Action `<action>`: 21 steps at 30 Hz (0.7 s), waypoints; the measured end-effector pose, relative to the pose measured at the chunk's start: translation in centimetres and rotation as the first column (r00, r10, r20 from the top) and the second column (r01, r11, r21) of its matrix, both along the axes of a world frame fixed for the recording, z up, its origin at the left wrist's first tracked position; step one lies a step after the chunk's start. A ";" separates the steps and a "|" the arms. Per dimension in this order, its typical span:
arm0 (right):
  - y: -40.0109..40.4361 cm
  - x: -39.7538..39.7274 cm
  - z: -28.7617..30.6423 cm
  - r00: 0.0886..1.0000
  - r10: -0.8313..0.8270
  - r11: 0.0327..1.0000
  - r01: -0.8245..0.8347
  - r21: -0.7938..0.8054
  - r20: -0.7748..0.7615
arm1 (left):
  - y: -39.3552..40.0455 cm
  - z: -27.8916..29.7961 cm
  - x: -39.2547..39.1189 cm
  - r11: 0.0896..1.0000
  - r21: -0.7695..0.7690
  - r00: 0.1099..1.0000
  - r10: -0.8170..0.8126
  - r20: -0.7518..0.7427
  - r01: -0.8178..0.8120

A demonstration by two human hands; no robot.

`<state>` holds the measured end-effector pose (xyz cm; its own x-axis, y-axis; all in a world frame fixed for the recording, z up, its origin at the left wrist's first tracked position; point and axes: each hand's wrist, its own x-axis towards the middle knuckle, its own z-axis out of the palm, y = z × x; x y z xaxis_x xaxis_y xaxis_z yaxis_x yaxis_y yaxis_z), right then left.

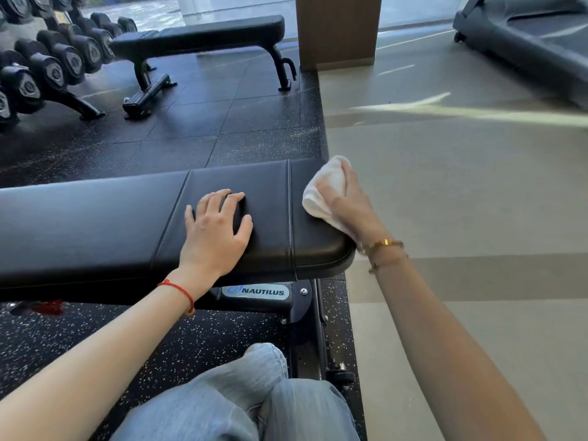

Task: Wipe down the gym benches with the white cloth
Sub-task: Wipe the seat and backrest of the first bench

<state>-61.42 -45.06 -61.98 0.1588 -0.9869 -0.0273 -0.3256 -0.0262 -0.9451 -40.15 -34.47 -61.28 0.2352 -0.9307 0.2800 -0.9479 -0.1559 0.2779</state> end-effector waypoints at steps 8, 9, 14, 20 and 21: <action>4.1 -1.0 -0.5 1.000 -0.030 0.999 0.030 -0.034 0.007 | 0.0 0.0 -0.3 1.000 0.012 1.000 0.002 0.014 -0.003; 2.4 -0.6 0.0 1.000 -0.010 0.999 0.009 -0.042 -0.004 | 0.0 0.0 -0.2 1.000 0.010 1.000 0.004 0.012 -0.005; -2.8 0.9 1.4 0.959 0.125 0.989 -0.140 -0.042 -0.254 | 0.0 0.1 -0.1 1.000 0.010 1.000 -0.002 0.000 0.002; 3.6 -2.2 0.4 0.857 0.242 0.892 -0.381 -0.243 -0.455 | 0.4 0.5 0.6 0.998 0.046 0.998 -0.050 -0.042 0.051; 5.3 -2.8 0.4 0.833 0.248 0.858 -0.425 -0.287 -0.494 | 0.5 0.7 1.0 0.997 0.046 0.997 -0.063 -0.051 0.065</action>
<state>-64.18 -39.75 -61.61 0.5425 -0.8201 0.1821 -0.5941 -0.5278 -0.6070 -39.18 -33.98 -60.59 0.1875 -0.9563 0.2244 -0.9415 -0.1098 0.3187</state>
